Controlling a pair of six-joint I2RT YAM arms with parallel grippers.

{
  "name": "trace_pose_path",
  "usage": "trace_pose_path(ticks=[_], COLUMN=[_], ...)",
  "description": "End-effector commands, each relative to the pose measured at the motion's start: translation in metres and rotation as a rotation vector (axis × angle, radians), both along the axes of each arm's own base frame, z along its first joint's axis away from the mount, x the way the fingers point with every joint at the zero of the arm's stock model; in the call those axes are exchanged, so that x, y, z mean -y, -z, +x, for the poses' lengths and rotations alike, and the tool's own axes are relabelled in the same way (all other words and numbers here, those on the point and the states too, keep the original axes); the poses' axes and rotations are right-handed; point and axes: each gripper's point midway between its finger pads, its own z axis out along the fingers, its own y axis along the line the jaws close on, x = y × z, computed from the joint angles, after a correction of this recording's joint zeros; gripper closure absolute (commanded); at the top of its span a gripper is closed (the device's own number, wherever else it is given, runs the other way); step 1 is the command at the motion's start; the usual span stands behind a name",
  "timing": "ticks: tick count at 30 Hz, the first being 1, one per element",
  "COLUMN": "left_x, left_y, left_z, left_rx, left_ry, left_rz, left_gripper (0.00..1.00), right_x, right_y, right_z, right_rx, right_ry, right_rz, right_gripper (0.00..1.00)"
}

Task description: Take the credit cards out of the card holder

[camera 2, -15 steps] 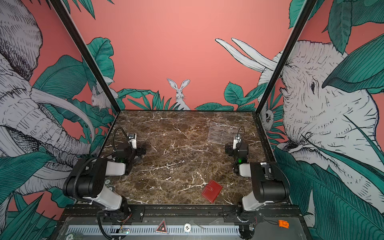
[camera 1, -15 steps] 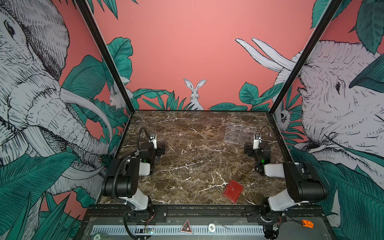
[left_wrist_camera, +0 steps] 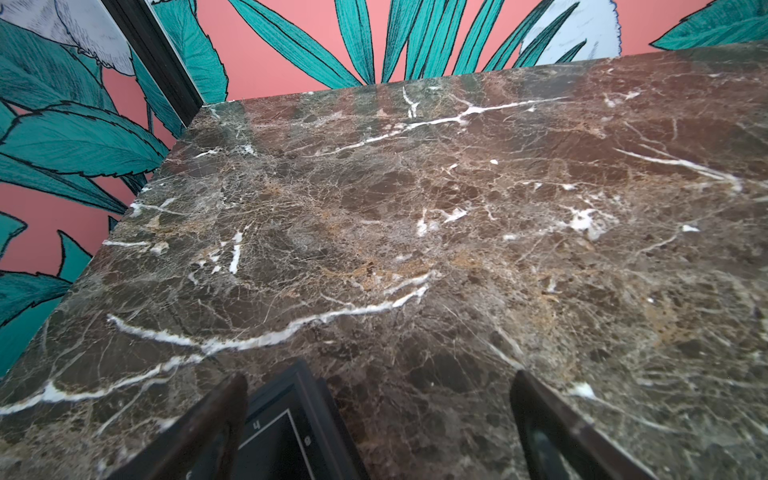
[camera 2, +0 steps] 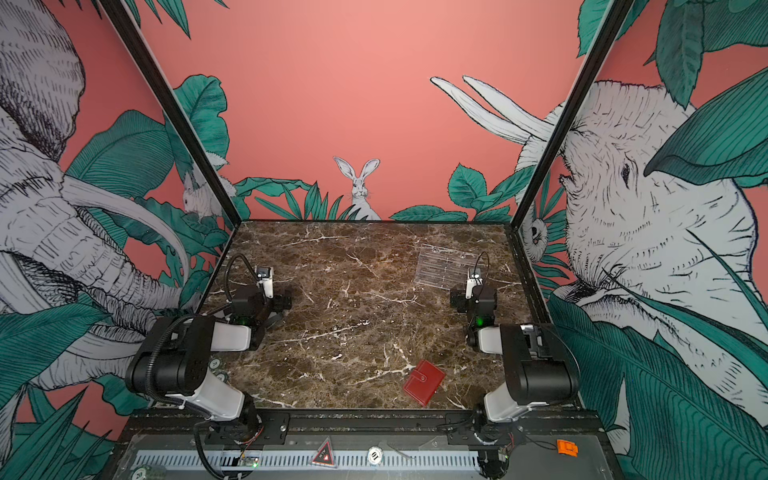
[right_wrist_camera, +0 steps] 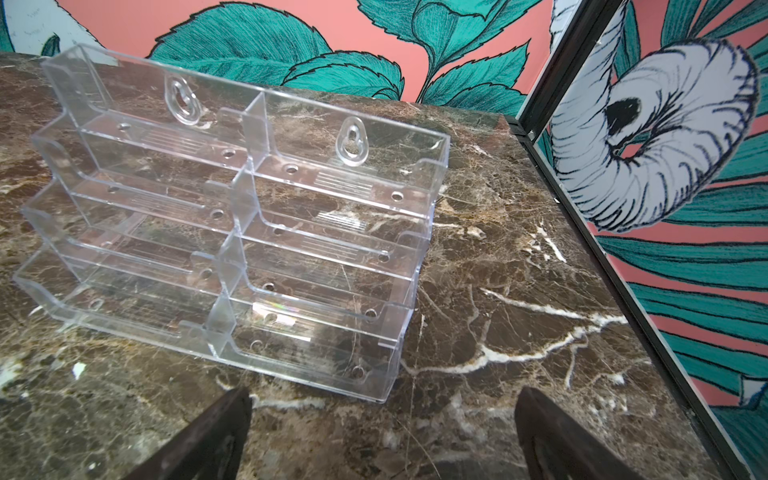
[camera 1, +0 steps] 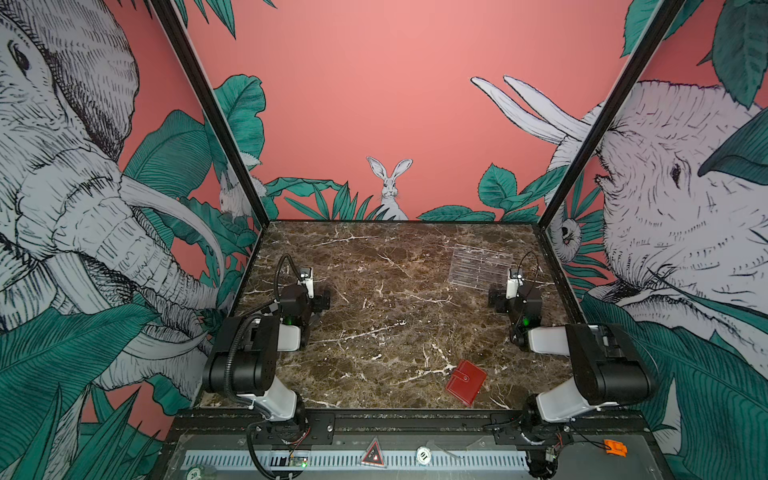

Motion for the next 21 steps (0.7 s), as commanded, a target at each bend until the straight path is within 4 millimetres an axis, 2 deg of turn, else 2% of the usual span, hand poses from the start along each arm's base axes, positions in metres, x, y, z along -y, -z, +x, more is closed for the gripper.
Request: trace_pose_path(ticks=[1,17,19,21], left_x=[0.001,0.001,0.005,0.011], left_y=[-0.018,-0.018,-0.025,-0.037], left_z=[0.006,0.006,0.008,0.007], left_rx=[0.048,0.048,0.07,0.058], left_ry=[0.003,0.005,0.029,0.065], left_rz=[0.009,0.009,0.016,0.015], left_gripper=[0.01,0.01,0.01,0.01], right_x=[-0.001,0.0,0.0,0.003], right_y=[-0.01,-0.01,-0.011,-0.024], right_z=[0.006,0.006,0.005,0.006], right_rx=[0.031,0.03,0.034,0.055], right_ry=[-0.009,-0.009,-0.008,0.014], right_rz=[0.003,0.006,0.005,0.003], right_gripper=[0.02,0.02,0.02,0.02])
